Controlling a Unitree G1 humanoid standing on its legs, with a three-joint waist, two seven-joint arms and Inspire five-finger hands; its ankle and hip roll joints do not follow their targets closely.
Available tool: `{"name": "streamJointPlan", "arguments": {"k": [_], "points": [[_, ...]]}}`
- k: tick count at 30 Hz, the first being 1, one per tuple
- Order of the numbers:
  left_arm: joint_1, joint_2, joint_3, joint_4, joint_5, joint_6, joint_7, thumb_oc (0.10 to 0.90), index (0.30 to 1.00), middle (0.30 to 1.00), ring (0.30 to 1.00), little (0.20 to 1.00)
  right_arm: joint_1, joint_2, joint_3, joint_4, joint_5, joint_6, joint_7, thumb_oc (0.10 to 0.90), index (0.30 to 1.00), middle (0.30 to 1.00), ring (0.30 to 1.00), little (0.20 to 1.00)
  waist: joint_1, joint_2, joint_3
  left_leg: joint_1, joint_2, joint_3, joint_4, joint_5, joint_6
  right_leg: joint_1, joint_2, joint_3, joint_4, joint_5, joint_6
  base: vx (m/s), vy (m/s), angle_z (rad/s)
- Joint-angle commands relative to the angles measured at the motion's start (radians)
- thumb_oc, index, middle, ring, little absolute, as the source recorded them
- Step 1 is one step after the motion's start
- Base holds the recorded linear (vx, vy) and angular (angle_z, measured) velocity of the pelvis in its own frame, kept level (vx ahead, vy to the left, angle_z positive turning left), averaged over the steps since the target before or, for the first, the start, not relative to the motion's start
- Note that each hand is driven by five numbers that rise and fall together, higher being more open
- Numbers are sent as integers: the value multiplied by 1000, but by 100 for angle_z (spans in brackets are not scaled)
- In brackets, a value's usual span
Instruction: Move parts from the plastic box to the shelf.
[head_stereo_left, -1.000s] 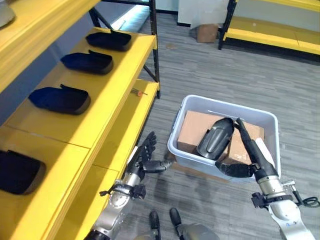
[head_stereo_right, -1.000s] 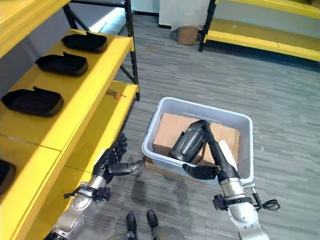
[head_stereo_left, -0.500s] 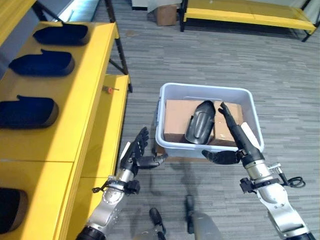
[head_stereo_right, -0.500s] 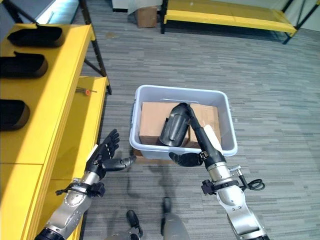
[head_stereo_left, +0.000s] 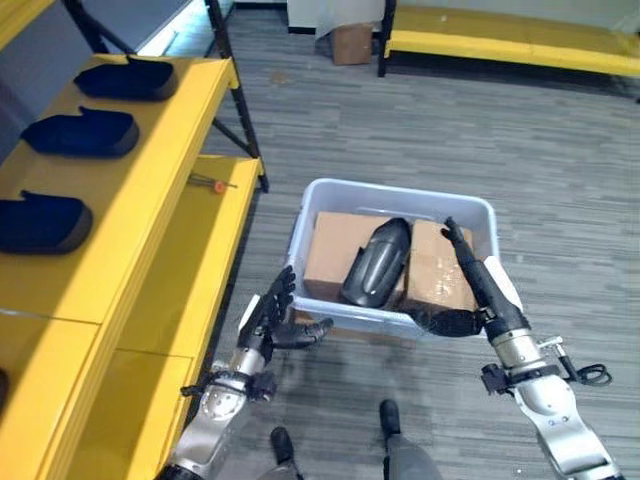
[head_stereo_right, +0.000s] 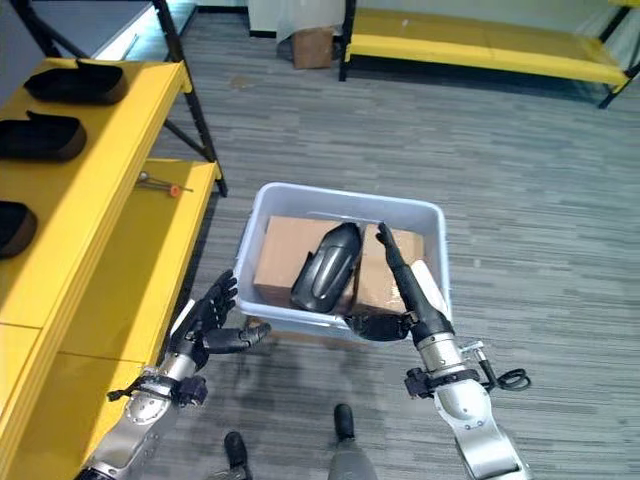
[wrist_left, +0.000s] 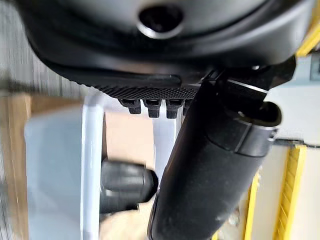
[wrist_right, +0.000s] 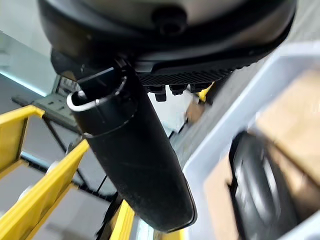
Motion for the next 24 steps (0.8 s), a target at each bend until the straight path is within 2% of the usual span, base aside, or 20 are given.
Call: {"name": "streamJointPlan", "arguments": {"k": [1, 2, 7, 10, 11, 12, 14, 15, 17, 18, 19, 22, 23, 24], "points": [[-59, 44, 64, -91, 8, -80, -20, 900, 1000, 1000, 1000, 1000, -32, -7, -48, -112, 1, -97, -37, 900, 1000, 1000, 1000, 1000, -2, -41, -94, 41, -33, -33, 50, -120, 4, -50, -69, -3, 62, 12, 28, 30, -245, 7], [-54, 43, 64, -97, 2, -78, -26, 900, 1000, 1000, 1000, 1000, -30, -24, -64, -124, -7, -98, -43, 900, 1000, 1000, 1000, 1000, -4, -30, -83, 38, -15, -34, 37, -101, -8, -54, -53, -11, 67, -3, 17, 11, -182, 5], [-57, 45, 65, -109, -11, -78, -28, 900, 1000, 1000, 1000, 1000, -63, -83, -95, -136, -50, -97, -75, 900, 1000, 1000, 1000, 1000, 1, -10, -57, 16, 15, -40, 9, -57, -29, -77, -27, -31, 76, -21, 1, -29, -146, 8], [-64, 57, 59, -114, -24, -76, -37, 900, 1000, 1000, 1000, 1000, -139, -185, -128, -140, -113, -88, -120, 900, 1000, 1000, 1000, 1000, 9, 4, -25, -18, 38, -46, -2, -23, -43, -111, -7, -44, 92, -33, -9, -78, -149, 10], [-65, 55, 60, -114, -24, -76, -37, 900, 1000, 1000, 1000, 1000, -142, -187, -127, -138, -113, -89, -121, 900, 1000, 1000, 1000, 1000, 8, 7, -25, -20, 40, -48, -2, -22, -43, -114, -6, -45, 95, -34, -10, -99, -144, 19], [-62, 65, 57, -118, -39, -75, -44, 900, 1000, 1000, 1000, 1000, -180, -247, -142, -137, -132, -87, -136, 900, 1000, 1000, 1000, 1000, 16, 11, -4, -39, 50, -51, -2, -7, -50, -130, 0, -51, 104, -39, -15, -56, -80, 14], [-63, 68, 57, -118, -47, -76, -47, 900, 1000, 1000, 1000, 1000, -191, -284, -143, -127, -140, -83, -134, 900, 1000, 1000, 1000, 1000, 17, 17, 3, -49, 53, -54, -1, -1, -53, -141, 3, -52, 112, -43, -18, -86, -98, 4], [-68, 78, 49, -128, -57, -76, -50, 900, 1000, 1000, 1000, 1000, -220, -346, -135, -117, -163, -77, -138, 900, 1000, 1000, 1000, 1000, 24, 21, 28, -67, 59, -56, 3, 13, -58, -161, 7, -53, 125, -46, -23, -120, -115, 3], [-70, 81, 48, -128, -61, -78, -51, 900, 1000, 1000, 1000, 1000, -241, -372, -121, -104, -174, -74, -137, 900, 1000, 1000, 1000, 1000, 26, 24, 38, -77, 62, -58, 8, 16, -59, -174, 9, -53, 135, -48, -26, -102, -81, 1], [-81, 92, 34, -132, -70, -81, -55, 900, 1000, 1000, 1000, 1000, -284, -433, -81, -78, -195, -62, -124, 900, 1000, 1000, 1000, 1000, 36, 30, 65, -98, 66, -60, 19, 22, -62, -193, 9, -53, 149, -51, -31, -79, -47, -2], [-82, 92, 36, -131, -70, -81, -55, 900, 1000, 1000, 1000, 1000, -290, -435, -76, -74, -195, -63, -126, 900, 1000, 1000, 1000, 1000, 34, 31, 63, -102, 66, -61, 21, 22, -62, -197, 9, -53, 151, -51, -31, -111, -75, -3], [-104, 114, 19, -140, -85, -89, -51, 900, 1000, 1000, 1000, 1000, -409, -562, 30, 13, -245, -32, -104, 900, 1000, 1000, 1000, 1000, 53, 36, 106, -136, 69, -63, 33, 36, -66, -242, 10, -56, 182, -53, -38, -125, -83, -1], [-112, 125, 23, -150, -95, -95, -47, 900, 1000, 1000, 1000, 1000, -502, -620, 105, 75, -269, -19, -104, 900, 1000, 1000, 1000, 1000, 58, 40, 124, -155, 71, -59, 33, 46, -71, -271, 14, -52, 197, -54, -41, -106, -68, 0], [-112, 128, 24, -150, -98, -97, -45, 900, 1000, 1000, 1000, 1000, -520, -632, 119, 90, -271, -16, -102, 900, 1000, 1000, 1000, 1000, 59, 40, 130, -159, 71, -57, 32, 48, -71, -280, 15, -52, 201, -54, -41, -104, -60, 5]]}}
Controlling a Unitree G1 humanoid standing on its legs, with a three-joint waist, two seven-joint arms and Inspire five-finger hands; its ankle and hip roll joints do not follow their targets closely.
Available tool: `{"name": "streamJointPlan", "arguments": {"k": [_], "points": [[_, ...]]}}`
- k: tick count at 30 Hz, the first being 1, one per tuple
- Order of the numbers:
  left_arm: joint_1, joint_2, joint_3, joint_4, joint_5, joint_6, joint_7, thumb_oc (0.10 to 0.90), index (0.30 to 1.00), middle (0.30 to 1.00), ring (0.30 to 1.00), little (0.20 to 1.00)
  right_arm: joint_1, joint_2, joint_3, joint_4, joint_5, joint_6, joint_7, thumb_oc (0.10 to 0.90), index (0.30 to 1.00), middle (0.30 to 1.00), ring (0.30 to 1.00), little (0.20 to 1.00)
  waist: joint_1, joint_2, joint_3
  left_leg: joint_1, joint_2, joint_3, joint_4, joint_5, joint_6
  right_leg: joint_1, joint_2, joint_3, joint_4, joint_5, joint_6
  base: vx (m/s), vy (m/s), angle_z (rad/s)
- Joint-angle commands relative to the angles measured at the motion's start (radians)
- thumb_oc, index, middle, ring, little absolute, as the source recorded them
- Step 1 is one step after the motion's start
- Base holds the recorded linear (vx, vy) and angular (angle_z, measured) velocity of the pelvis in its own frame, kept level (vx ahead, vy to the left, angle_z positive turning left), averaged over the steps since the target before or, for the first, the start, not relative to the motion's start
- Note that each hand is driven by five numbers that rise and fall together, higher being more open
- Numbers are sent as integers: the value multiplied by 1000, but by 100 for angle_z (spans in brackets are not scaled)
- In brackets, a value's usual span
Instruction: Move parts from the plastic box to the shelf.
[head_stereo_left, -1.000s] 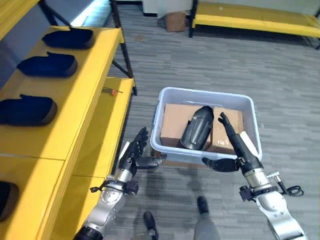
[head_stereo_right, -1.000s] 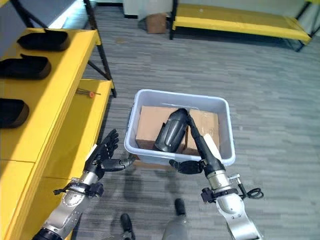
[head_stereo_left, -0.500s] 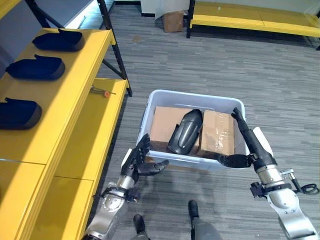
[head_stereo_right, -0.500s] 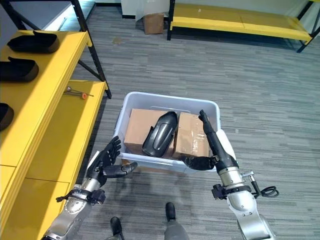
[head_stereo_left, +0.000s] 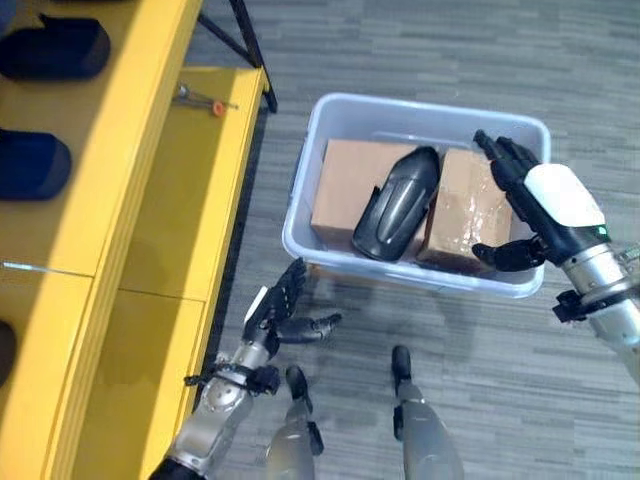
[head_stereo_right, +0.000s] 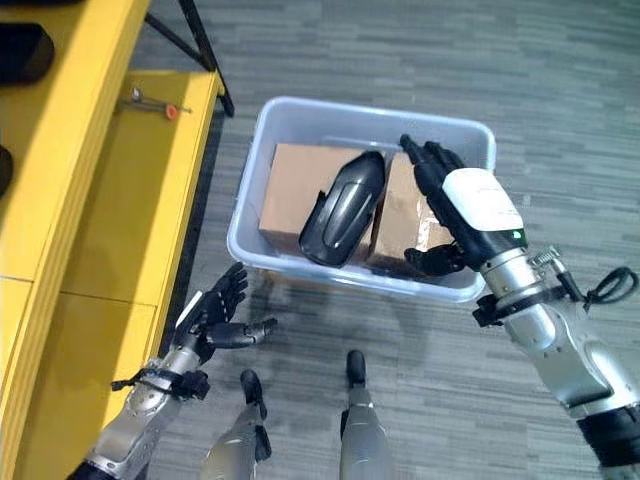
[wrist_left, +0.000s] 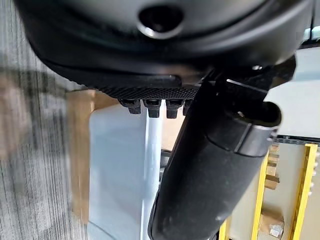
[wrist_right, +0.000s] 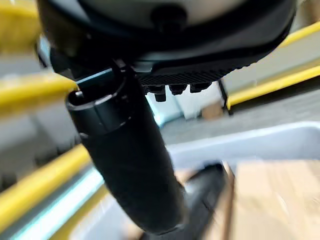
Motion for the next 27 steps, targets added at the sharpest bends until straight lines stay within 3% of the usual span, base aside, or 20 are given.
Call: {"name": "streamJointPlan", "arguments": {"k": [1, 9, 27], "points": [[-20, 70, 49, -104, -53, -99, 0, 900, 1000, 1000, 1000, 1000, -173, -31, 26, -23, -50, -7, -40, 900, 1000, 1000, 1000, 1000, 10, -72, -38, 94, 56, 4, 10, -20, -88, 5, 9, -14, 44, -39, -20, -43, -23, 3], [-42, 55, 58, -116, -54, -106, 21, 900, 1000, 1000, 1000, 1000, -316, -81, 163, 40, -109, 14, -20, 900, 1000, 1000, 1000, 1000, 9, -60, 8, 62, 56, 13, -2, 0, -96, -69, 17, -9, 93, -45, -26, -57, -31, -1], [-40, 20, 125, -142, -49, -123, 84, 900, 1000, 1000, 1000, 1000, -524, -33, 242, 74, -211, 72, -91, 900, 1000, 1000, 1000, 1000, 27, -33, 70, 31, 48, 32, -21, 20, -107, -142, 15, -8, 115, -37, -33, -16, -4, 0]]}}
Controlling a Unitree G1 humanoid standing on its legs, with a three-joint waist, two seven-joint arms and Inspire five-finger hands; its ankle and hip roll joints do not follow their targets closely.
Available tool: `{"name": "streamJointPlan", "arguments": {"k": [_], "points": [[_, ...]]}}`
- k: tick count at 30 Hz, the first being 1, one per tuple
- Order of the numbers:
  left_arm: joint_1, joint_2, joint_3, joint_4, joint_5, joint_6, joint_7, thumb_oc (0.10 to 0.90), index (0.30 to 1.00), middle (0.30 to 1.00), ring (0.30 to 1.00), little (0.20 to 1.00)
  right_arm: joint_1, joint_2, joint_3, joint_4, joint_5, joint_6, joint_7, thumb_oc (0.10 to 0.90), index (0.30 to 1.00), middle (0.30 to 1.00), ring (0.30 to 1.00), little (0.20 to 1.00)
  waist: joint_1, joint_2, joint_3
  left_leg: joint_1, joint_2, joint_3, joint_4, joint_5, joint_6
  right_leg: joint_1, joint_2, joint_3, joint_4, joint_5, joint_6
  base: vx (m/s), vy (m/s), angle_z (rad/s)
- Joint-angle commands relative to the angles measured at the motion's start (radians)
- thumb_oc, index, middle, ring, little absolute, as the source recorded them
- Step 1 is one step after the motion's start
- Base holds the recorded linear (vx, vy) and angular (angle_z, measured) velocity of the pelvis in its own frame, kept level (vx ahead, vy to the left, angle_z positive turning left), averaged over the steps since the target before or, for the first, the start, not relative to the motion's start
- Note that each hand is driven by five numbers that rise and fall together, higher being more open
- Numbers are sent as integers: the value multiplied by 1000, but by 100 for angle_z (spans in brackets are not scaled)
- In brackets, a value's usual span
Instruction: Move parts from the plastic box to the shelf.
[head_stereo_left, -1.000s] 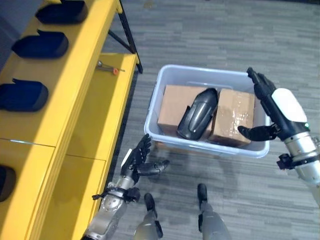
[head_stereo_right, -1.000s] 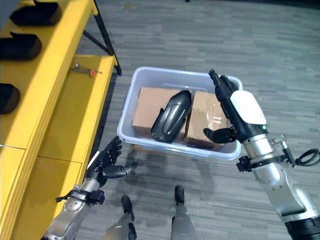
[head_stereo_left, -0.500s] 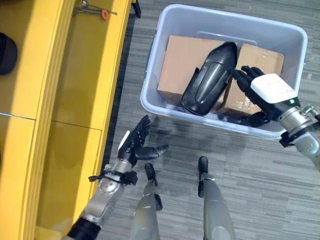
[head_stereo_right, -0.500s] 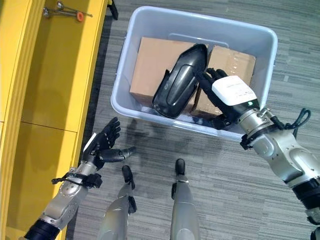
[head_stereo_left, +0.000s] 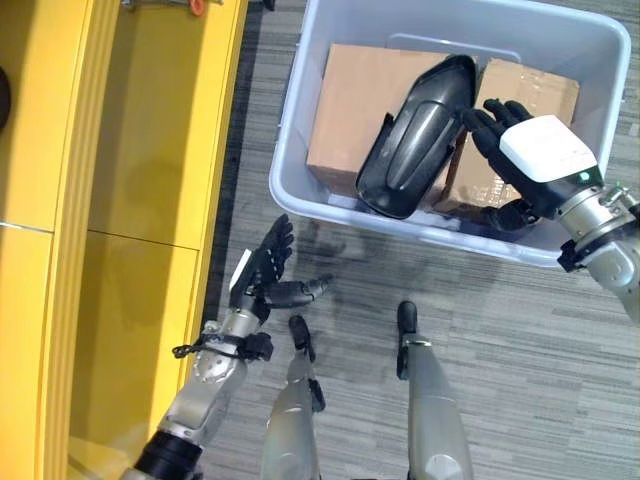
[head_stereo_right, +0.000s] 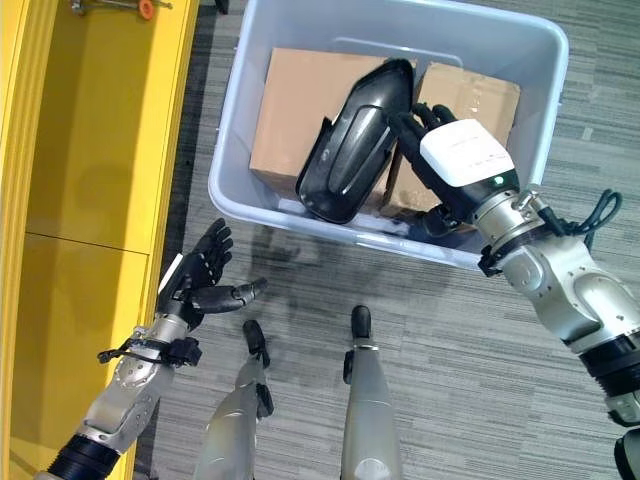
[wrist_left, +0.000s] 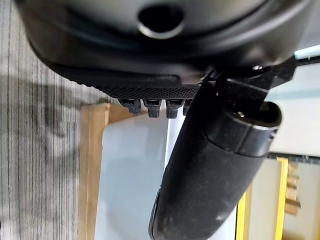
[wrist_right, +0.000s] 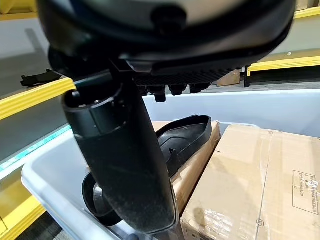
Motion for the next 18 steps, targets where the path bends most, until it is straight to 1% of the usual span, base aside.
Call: {"name": "streamJointPlan", "arguments": {"k": [1, 7, 12, 13, 18], "points": [[5, 5, 62, -111, -10, -115, 22, 900, 1000, 1000, 1000, 1000, -185, -8, 20, -27, -41, -5, -97, 900, 1000, 1000, 1000, 1000, 4, -41, -23, 113, 61, 16, -22, -12, -111, 138, 32, -53, -274, 135, 14, 0, 0, 0], [6, -5, 68, -116, -5, -118, 38, 900, 1000, 1000, 1000, 1000, -274, 11, 74, -19, -74, 4, -108, 900, 1000, 1000, 1000, 1000, 16, -38, -4, 97, 60, 16, -26, -6, -115, 112, 32, -55, -270, 139, 14, 0, 0, 0], [4, -12, 72, -121, -5, -118, 46, 900, 1000, 1000, 1000, 1000, -309, 17, 112, -6, -89, 9, -103, 900, 1000, 1000, 1000, 1000, 21, -33, 10, 84, 58, 9, -27, -1, -115, 98, 26, -58, -263, 137, 10, 0, 0, 0], [10, -12, 79, -123, -6, -119, 51, 900, 1000, 1000, 1000, 1000, -334, 16, 142, 10, -104, 17, -94, 900, 1000, 1000, 1000, 1000, 29, -28, 23, 70, 53, 3, -27, 0, -115, 80, 21, -64, -251, 136, 8, 11, 5, 5], [14, -14, 86, -128, -6, -125, 60, 900, 1000, 1000, 1000, 1000, -377, 17, 187, 34, -121, 21, -93, 900, 1000, 1000, 1000, 1000, 38, -27, 28, 47, 49, -3, -26, 1, -114, 47, 17, -64, -236, 134, 7, 5, 1, 2]]}}
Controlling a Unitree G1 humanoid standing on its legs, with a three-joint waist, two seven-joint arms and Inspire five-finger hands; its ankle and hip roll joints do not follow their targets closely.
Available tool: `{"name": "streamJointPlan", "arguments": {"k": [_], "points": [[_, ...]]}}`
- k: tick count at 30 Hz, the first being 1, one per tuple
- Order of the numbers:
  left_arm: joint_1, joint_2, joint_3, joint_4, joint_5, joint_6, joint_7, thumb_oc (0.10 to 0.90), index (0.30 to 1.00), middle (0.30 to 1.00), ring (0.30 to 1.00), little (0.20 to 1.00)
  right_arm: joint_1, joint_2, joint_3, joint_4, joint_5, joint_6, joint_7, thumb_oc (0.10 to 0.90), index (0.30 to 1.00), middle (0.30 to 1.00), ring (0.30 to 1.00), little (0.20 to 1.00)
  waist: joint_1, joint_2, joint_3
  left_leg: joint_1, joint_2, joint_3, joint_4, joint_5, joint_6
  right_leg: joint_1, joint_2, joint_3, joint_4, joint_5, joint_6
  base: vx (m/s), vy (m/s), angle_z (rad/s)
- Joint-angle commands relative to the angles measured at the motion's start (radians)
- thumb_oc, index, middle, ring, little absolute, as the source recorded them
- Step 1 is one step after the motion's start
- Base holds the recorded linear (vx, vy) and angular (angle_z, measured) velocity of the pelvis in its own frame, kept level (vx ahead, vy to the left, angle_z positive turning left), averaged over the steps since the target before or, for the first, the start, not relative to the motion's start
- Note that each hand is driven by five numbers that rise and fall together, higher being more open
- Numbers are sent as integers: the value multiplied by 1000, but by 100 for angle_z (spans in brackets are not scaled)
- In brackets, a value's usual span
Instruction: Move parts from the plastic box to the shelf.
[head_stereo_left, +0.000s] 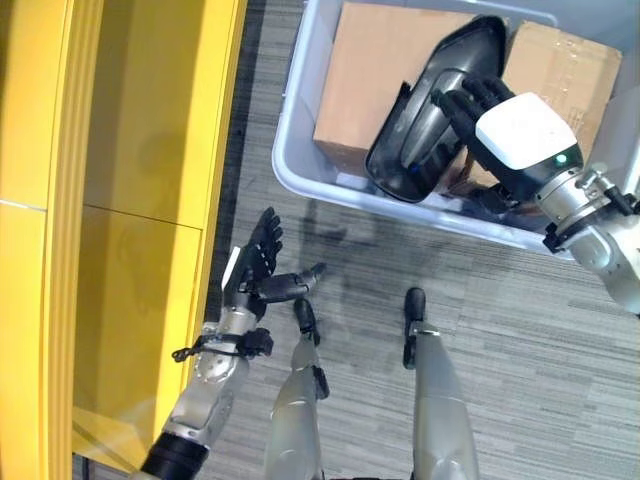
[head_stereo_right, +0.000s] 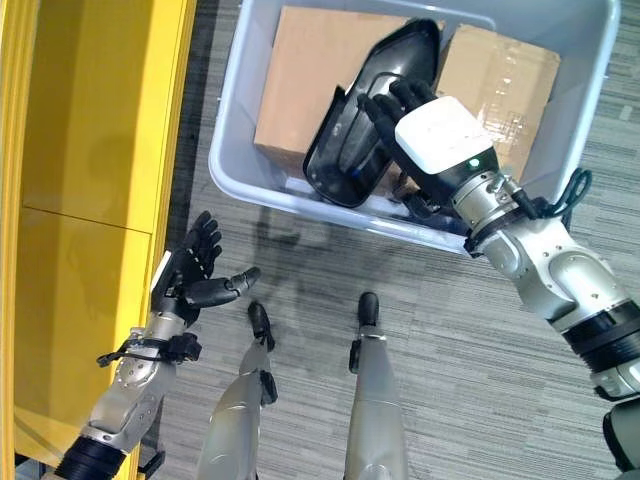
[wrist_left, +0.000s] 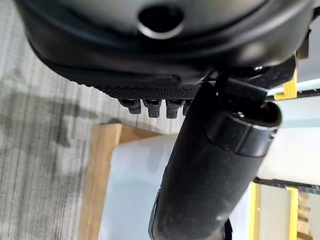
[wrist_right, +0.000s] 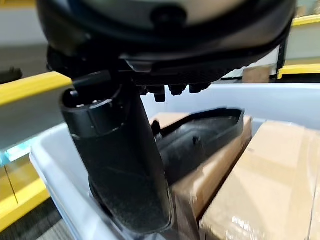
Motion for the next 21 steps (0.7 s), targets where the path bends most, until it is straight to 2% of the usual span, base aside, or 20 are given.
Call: {"name": "streamJointPlan", "arguments": {"k": [1, 13, 21], "points": [[9, 22, 51, -122, -7, -102, 20, 900, 1000, 1000, 1000, 1000, -191, -8, 7, -13, -27, -6, -64, 900, 1000, 1000, 1000, 1000, 5, -41, 7, 125, 50, 3, -25, -29, -92, 142, 21, -60, -285, 140, 21, 0, 0, 0], [19, 17, 55, -119, -7, -111, 37, 900, 1000, 1000, 1000, 1000, -252, 20, 114, 93, -64, 7, -46, 900, 1000, 1000, 1000, 1000, 24, -29, 7, 47, 43, -10, -27, -26, -91, 41, 11, -60, -252, 132, 18, 8, -1, 3], [32, 29, 68, -132, -26, -132, 44, 900, 1000, 1000, 1000, 1000, -439, -10, 320, 281, -146, 33, -37, 900, 1000, 1000, 1000, 1000, 48, -18, 7, -23, 37, -20, -28, -26, -92, -52, 2, -56, -220, 128, 20, 8, -1, 1]]}}
